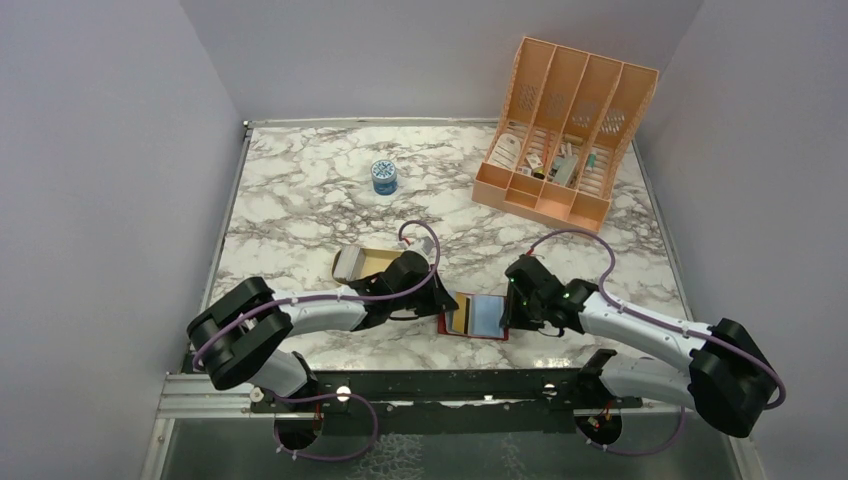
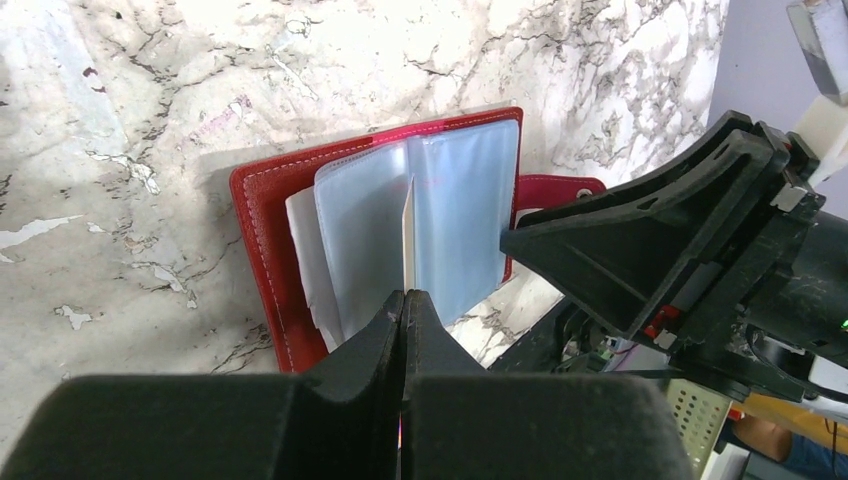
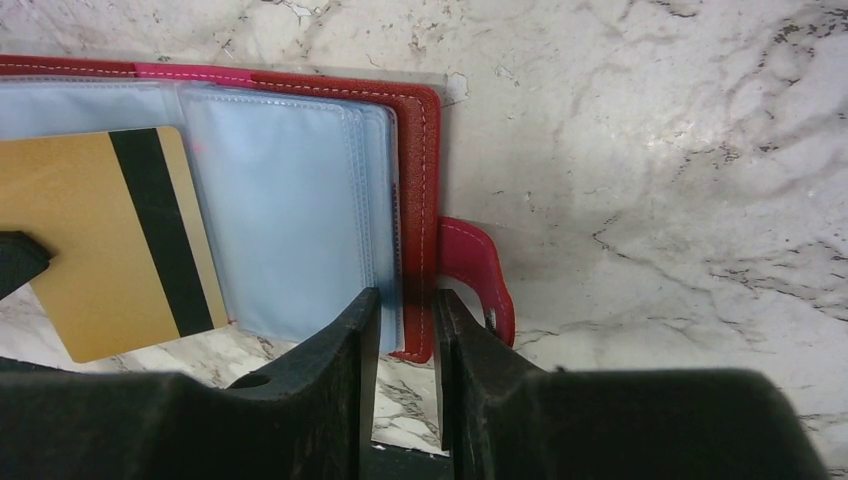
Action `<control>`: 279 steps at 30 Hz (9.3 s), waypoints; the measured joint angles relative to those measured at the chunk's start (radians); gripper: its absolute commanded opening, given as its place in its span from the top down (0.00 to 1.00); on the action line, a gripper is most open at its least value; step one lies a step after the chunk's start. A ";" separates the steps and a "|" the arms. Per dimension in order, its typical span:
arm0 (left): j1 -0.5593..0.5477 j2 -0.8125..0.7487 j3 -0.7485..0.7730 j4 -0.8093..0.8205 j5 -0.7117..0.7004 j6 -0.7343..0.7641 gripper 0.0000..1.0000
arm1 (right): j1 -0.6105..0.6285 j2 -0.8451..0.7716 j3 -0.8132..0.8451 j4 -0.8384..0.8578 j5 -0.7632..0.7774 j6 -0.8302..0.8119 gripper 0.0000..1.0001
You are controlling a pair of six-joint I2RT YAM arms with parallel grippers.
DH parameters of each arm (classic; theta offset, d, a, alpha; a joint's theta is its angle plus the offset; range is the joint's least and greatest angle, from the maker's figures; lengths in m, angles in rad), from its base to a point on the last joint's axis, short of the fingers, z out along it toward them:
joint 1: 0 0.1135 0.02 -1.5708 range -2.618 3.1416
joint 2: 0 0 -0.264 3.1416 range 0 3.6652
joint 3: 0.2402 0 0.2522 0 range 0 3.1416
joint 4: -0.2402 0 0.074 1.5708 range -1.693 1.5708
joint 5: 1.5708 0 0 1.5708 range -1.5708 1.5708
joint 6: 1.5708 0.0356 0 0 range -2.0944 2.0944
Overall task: Put the credit cards into the card holder
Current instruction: Insert the credit card into the card holder, then pick up the credit card from the storage box.
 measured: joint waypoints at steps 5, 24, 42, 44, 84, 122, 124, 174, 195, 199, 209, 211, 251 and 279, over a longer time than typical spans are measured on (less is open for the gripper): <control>0.000 0.011 0.000 0.007 0.000 0.000 1.00 | 0.000 -0.010 0.001 -0.009 0.002 0.000 0.72; -0.006 0.044 0.000 0.039 0.000 -0.004 1.00 | 0.000 0.098 0.066 0.004 0.039 -0.026 0.77; -0.008 0.043 0.024 0.033 -0.002 0.000 1.00 | 0.000 0.101 0.067 0.003 0.046 -0.027 0.79; -0.008 0.044 0.024 0.033 -0.002 0.000 1.00 | 0.000 0.101 0.067 0.003 0.046 -0.027 0.79; -0.012 0.085 0.001 0.145 0.039 0.002 1.00 | 0.000 0.094 0.057 0.013 0.045 -0.027 0.78; -0.039 0.135 -0.035 0.206 -0.080 -0.048 1.00 | -0.006 0.066 0.031 0.041 0.017 -0.014 0.77; -0.043 0.139 -0.035 0.209 -0.084 -0.049 1.00 | -0.006 0.066 0.031 0.041 0.016 -0.014 0.77; -0.120 0.191 0.039 0.176 -0.111 -0.023 0.75 | -0.006 0.058 0.023 0.055 0.022 0.003 0.84; -0.131 0.164 0.063 0.107 -0.158 -0.002 0.56 | -0.006 -0.011 0.043 0.014 0.033 0.005 0.84; -0.134 0.184 0.094 0.104 -0.157 0.001 0.58 | -0.006 0.014 0.042 0.011 0.048 0.008 0.85; -0.148 0.211 0.124 0.101 -0.154 0.005 0.60 | -0.006 0.063 0.030 0.042 0.046 0.010 0.85; -0.151 0.212 0.127 0.099 -0.154 0.005 0.61 | -0.006 0.063 0.030 0.043 0.046 0.010 0.85; 0.077 -0.206 0.359 -0.684 -0.356 0.461 0.46 | -0.006 -0.264 0.090 -0.026 0.054 -0.041 0.54; 0.374 0.006 0.418 -0.937 -0.532 0.779 0.47 | -0.006 -0.250 0.090 -0.027 0.055 -0.053 0.55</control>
